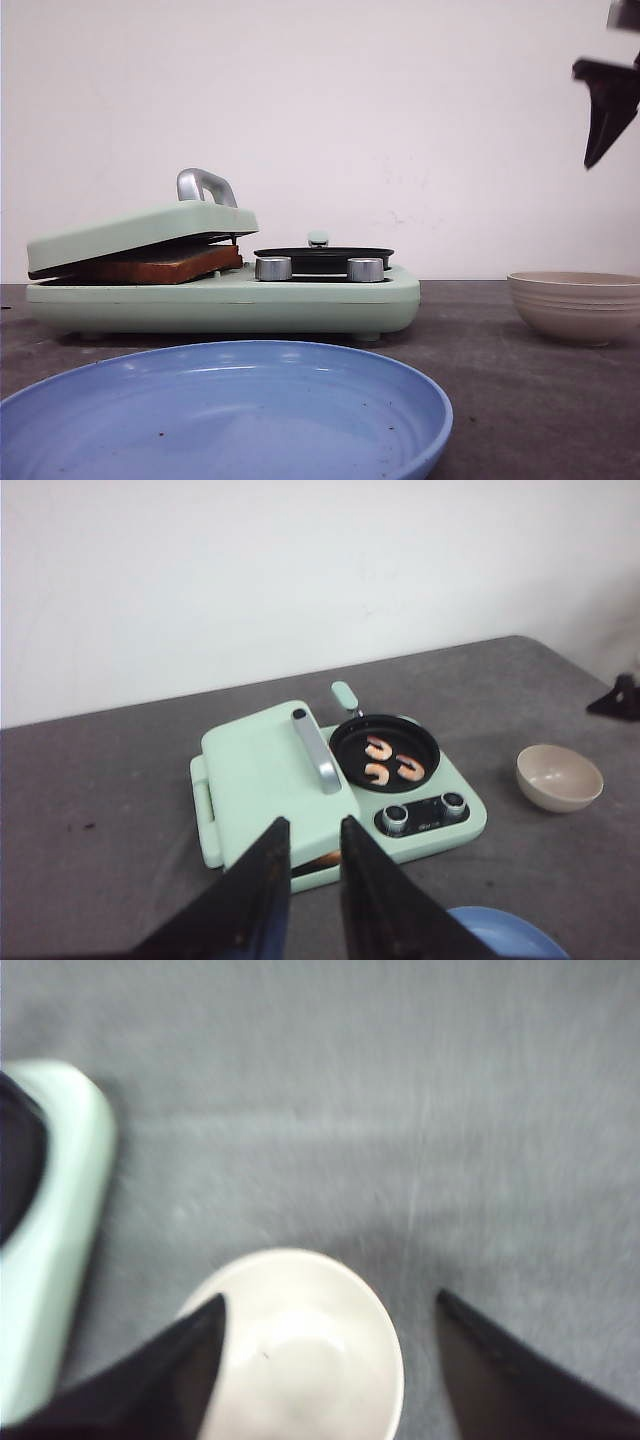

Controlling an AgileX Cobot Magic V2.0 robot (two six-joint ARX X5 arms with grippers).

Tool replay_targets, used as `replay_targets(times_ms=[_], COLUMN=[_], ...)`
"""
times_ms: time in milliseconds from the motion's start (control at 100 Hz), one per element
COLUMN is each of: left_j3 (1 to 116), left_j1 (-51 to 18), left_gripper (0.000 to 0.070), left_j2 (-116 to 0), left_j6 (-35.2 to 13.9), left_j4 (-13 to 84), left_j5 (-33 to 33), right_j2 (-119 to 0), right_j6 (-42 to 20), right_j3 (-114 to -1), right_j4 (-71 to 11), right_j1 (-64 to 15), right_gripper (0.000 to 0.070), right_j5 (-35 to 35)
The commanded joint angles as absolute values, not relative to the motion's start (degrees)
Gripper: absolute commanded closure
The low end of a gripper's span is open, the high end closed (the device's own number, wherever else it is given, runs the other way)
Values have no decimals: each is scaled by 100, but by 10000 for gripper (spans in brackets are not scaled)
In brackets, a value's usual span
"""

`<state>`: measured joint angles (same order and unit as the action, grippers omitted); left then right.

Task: Make breakfast with bread and shrimp

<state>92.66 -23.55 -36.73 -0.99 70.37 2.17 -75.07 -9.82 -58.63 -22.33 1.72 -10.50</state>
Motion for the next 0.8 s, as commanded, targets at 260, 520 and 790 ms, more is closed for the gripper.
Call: replay_targets(times_ms=[260, 520, 790], left_j3=[7795, 6320, 5909], left_j1=[-2381, -2381, -2381], left_gripper=[689, 690, 690], left_j2=[-2864, -2073, -1905], left_j6=[-401, -1422, -1616], left_j4=[6226, 4836, 4506], left_j5=[493, 401, 405], right_j2=[-5522, -2882, -1503], right_j6=[-891, -1037, -1116], right_j3=[-4176, -2589, -2517], right_j4=[-613, -224, -602], right_j1=[-217, -563, -563], right_gripper=[698, 698, 698], right_j5=[-1426, -1590, -690])
